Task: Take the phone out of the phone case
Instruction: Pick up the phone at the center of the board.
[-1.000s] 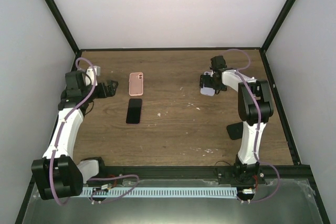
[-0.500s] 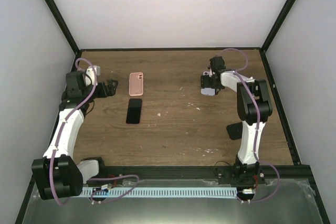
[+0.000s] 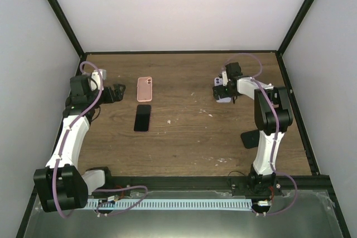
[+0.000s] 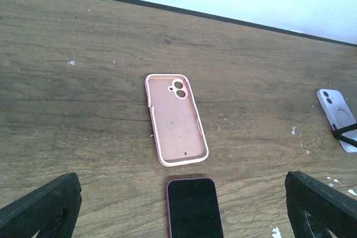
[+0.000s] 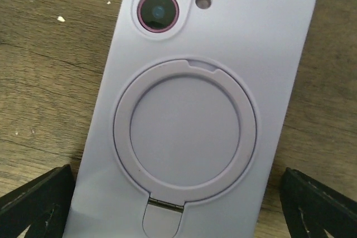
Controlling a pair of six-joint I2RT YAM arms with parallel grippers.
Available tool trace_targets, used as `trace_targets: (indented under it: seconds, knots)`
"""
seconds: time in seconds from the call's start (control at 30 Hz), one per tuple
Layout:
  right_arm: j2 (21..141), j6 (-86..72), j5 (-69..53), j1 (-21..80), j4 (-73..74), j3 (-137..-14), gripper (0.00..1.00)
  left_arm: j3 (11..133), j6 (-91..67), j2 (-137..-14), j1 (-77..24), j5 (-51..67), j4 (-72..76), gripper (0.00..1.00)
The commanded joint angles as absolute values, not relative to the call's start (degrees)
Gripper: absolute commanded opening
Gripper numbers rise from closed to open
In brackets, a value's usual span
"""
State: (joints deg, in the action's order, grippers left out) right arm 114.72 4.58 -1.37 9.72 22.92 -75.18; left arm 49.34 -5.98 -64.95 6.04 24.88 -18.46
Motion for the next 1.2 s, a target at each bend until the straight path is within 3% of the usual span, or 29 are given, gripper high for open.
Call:
trace_targets:
  seconds: [0.0, 0.27, 0.7, 1.17]
  knots:
    - [117.8, 2.3, 0.0, 9.4, 30.8, -77.9, 0.98, 49.1, -6.6, -64.3, 5.8, 24.3, -16.4, 1.0]
    - [121.9, -5.5, 3.4, 11.4, 32.6, -80.4, 0.95, 49.3, -7.3, -64.5, 5.6, 21.8, -15.5, 1.0]
    - [118.9, -1.3, -1.9, 12.1, 33.4, -82.5, 0.65, 52.4, -5.1, -66.6, 4.0, 24.3, -17.8, 1.0]
    - [103.5, 15.6, -15.9, 21.0, 28.0, -76.5, 0.59, 54.5, -5.1, -71.2, 2.4, 41.3, -21.1, 1.0]
